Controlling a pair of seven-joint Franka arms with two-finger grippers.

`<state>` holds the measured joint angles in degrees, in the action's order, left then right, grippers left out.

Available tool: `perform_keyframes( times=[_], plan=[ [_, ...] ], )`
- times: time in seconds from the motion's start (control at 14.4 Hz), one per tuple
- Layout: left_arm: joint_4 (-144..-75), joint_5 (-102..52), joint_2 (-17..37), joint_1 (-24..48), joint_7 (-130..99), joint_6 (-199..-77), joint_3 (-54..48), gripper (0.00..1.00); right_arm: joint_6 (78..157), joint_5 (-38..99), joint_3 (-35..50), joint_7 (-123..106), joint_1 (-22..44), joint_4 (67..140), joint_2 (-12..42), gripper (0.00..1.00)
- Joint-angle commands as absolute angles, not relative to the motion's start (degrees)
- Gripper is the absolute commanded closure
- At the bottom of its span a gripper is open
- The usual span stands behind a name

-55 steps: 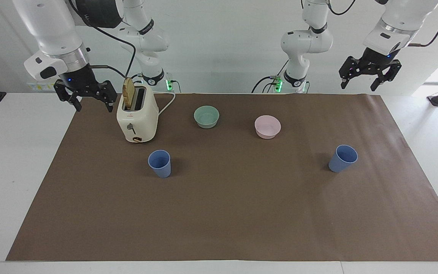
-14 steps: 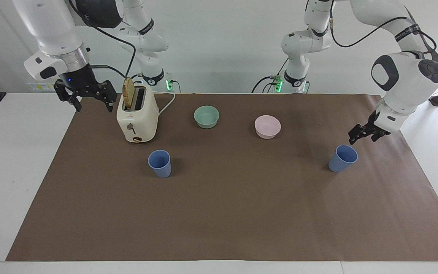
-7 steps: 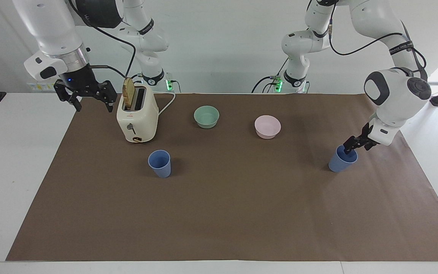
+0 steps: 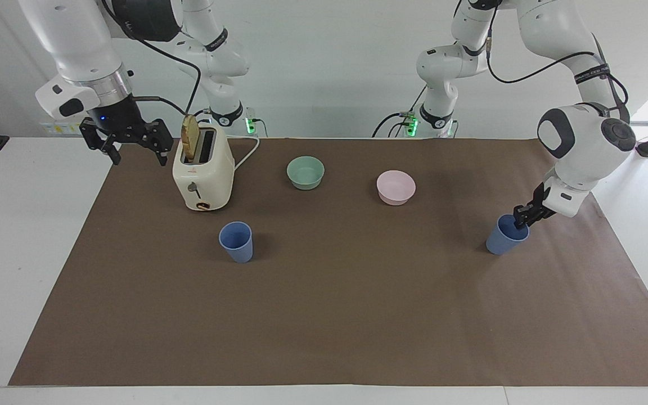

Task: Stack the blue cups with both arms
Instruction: 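Reach the left gripper to the blue cup nearest it and grasp it, then carry the blue cup with the left gripper toward the table center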

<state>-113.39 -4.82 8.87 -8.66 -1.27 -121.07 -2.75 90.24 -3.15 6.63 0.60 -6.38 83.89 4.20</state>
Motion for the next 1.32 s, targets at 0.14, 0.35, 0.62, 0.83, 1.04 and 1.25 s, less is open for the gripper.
perform_keyframes(
  times=[0.14,0.35,0.62,0.83,1.04,1.25],
  plan=[
    [-109.4,-5.8,7.6,-8.8,-0.8,-117.4,-3.3,1.0,91.0,-2.5,6.9,-0.1,-7.0,85.0,3.1,0.0],
    [-104.6,-6.2,5.8,-8.0,-1.7,-110.8,-4.6,1.0,91.0,-2.5,6.9,-0.1,-7.0,85.0,3.2,0.0],
    [-103.5,-7.8,4.4,-4.1,-8.6,-110.0,-6.2,1.0,91.0,-2.5,6.9,-0.1,-7.0,85.0,3.2,0.0],
    [-103.6,-7.7,4.4,2.7,-17.4,-110.8,-6.3,1.0,91.0,-2.5,6.9,-0.1,-7.0,85.0,3.2,0.0],
    [-103.8,-7.8,5.1,10.1,-26.9,-114.0,-6.3,1.0,91.0,-2.5,6.9,-0.1,-7.0,85.0,3.2,0.0],
    [-103.8,-7.7,8.6,16.9,-36.4,-121.5,-6.2,1.0,91.0,-2.5,6.9,-0.1,-7.0,85.0,3.2,0.0]
  ],
)
